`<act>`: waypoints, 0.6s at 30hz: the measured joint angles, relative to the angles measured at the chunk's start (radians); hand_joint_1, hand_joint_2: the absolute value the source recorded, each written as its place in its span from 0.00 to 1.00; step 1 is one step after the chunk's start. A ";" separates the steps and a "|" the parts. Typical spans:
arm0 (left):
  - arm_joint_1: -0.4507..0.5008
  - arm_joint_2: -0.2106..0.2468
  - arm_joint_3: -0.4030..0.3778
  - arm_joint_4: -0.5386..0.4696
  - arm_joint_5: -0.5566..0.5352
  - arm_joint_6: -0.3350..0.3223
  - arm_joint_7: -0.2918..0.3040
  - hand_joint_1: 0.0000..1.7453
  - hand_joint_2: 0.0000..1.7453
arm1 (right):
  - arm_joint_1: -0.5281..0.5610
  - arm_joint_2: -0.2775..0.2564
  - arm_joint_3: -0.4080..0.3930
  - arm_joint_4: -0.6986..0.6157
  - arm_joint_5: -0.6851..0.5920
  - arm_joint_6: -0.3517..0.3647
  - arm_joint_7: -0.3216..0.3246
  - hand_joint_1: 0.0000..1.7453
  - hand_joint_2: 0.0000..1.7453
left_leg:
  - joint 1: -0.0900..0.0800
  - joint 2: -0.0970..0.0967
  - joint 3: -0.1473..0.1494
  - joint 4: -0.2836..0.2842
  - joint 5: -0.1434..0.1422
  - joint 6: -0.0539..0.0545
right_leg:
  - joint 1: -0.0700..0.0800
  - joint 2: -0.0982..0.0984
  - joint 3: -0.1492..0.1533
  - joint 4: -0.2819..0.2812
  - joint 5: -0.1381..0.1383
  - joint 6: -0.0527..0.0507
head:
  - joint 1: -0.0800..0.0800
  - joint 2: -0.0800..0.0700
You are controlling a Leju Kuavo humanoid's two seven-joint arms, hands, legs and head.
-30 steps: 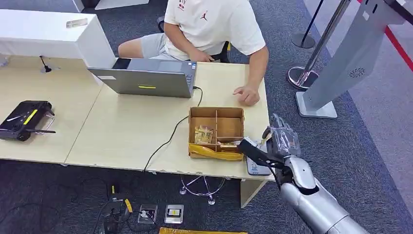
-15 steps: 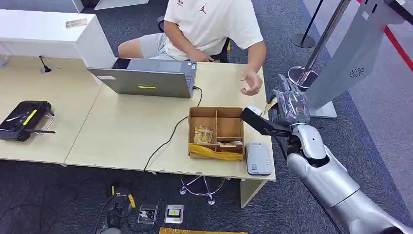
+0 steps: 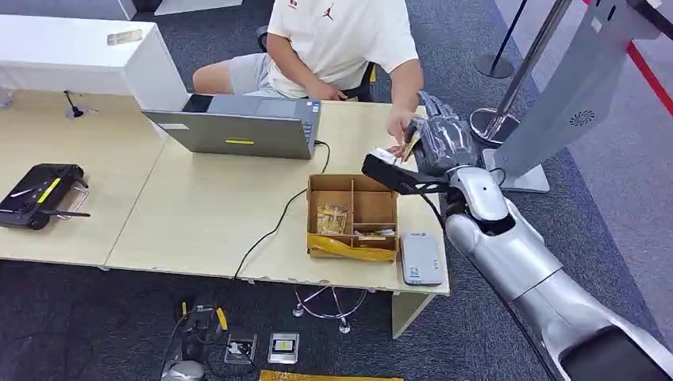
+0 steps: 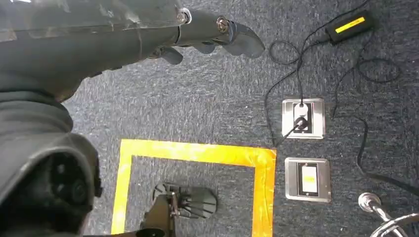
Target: Pass the card to the sensor for recognition and then transmit it.
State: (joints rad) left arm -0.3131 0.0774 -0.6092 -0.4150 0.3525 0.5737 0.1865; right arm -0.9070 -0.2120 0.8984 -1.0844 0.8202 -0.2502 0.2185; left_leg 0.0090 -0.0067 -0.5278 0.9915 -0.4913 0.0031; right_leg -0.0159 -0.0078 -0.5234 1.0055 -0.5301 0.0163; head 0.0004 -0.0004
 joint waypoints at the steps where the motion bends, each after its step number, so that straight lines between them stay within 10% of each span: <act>1: -0.002 -0.001 -0.001 0.000 0.001 0.000 0.000 0.00 0.00 | -0.014 0.017 0.008 0.030 0.000 -0.001 -0.011 1.00 1.00 | 0.000 0.000 0.000 0.000 0.000 0.000 | 0.000 0.000 0.000 0.000 0.000 0.000 | 0.000 0.000; 6: -0.004 -0.002 -0.002 0.003 0.008 0.000 0.000 0.00 0.00 | -0.053 0.096 0.042 0.157 -0.004 -0.031 -0.043 1.00 1.00 | 0.000 0.000 0.000 0.000 0.000 -0.001 | 0.000 0.000 0.000 0.000 0.000 0.000 | 0.000 0.000; 7: -0.004 -0.002 -0.002 0.003 0.008 0.000 0.000 0.00 0.00 | -0.054 0.106 0.046 0.174 -0.005 -0.036 -0.045 0.42 1.00 | 0.000 0.000 0.000 0.000 0.000 -0.001 | 0.000 0.000 0.000 0.000 0.000 0.000 | 0.000 0.000; 8: -0.004 -0.002 -0.002 0.003 0.008 0.000 0.000 0.00 0.00 | -0.055 0.114 0.050 0.188 -0.005 -0.039 -0.045 0.42 1.00 | 0.000 -0.001 0.000 0.000 0.000 -0.001 | 0.000 -0.001 0.000 0.000 0.000 0.000 | 0.000 0.000; 9: -0.004 -0.002 -0.002 0.005 0.008 0.000 0.000 0.00 0.00 | -0.055 0.122 0.053 0.202 -0.006 -0.042 -0.045 0.07 1.00 | 0.000 -0.001 0.000 0.000 0.000 -0.001 | 0.000 -0.001 0.000 0.000 0.000 0.000 | 0.000 0.000; 18: -0.003 -0.002 -0.002 0.008 0.000 0.010 0.003 0.00 0.00 | -0.055 0.135 0.071 0.274 -0.019 -0.071 -0.013 0.00 1.00 | 0.000 -0.001 0.000 0.000 0.000 -0.001 | 0.000 0.000 0.000 0.000 0.000 0.000 | 0.000 0.000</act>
State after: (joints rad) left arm -0.3158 0.0755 -0.6111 -0.4074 0.3529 0.5837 0.1896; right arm -0.9623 -0.0767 0.9697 -0.8106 0.8011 -0.3209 0.2053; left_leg 0.0091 -0.0073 -0.5275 0.9917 -0.4908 0.0024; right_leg -0.0159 -0.0075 -0.5239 1.0054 -0.5300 0.0163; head 0.0000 -0.0004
